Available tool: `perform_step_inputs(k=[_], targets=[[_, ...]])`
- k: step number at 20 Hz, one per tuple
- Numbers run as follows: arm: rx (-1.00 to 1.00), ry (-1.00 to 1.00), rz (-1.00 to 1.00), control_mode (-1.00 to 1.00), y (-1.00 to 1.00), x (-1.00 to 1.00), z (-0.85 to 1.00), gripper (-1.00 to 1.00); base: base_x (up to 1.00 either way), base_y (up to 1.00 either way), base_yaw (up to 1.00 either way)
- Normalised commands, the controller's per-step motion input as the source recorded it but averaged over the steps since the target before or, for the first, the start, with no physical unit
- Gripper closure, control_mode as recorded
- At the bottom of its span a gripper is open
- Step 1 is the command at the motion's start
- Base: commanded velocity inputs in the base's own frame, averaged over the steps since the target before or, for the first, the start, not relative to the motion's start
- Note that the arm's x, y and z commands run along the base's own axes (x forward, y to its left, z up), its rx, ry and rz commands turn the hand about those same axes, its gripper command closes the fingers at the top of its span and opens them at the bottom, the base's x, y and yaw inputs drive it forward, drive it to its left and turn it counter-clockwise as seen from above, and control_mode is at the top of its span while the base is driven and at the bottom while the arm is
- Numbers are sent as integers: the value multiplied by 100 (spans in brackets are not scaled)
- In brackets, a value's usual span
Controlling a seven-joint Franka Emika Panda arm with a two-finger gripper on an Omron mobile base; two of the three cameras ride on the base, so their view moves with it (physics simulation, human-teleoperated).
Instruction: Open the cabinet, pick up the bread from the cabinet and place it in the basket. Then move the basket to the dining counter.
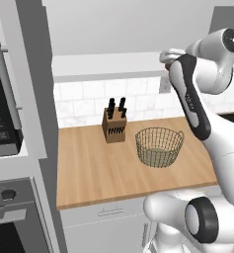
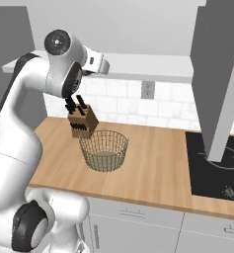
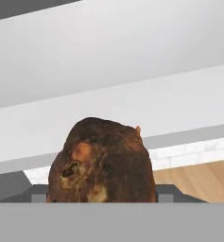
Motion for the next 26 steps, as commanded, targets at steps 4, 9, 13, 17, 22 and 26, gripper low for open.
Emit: perform_step_inputs(k=[4, 9, 13, 17, 22, 26], targets=[[0, 16, -1, -100, 0, -84, 0, 100, 0, 0, 0], [0, 22, 0, -100, -2, -82, 0, 100, 0, 0, 0], [0, 39, 1, -100, -1, -37, -9, 100, 0, 0, 0], [0, 40, 0, -100, 0, -7, -31, 100, 0, 0, 0], [0, 20, 4, -100, 0, 0, -78, 100, 0, 0, 0], [0, -1, 2, -100, 0, 1, -88, 100, 0, 0, 0]])
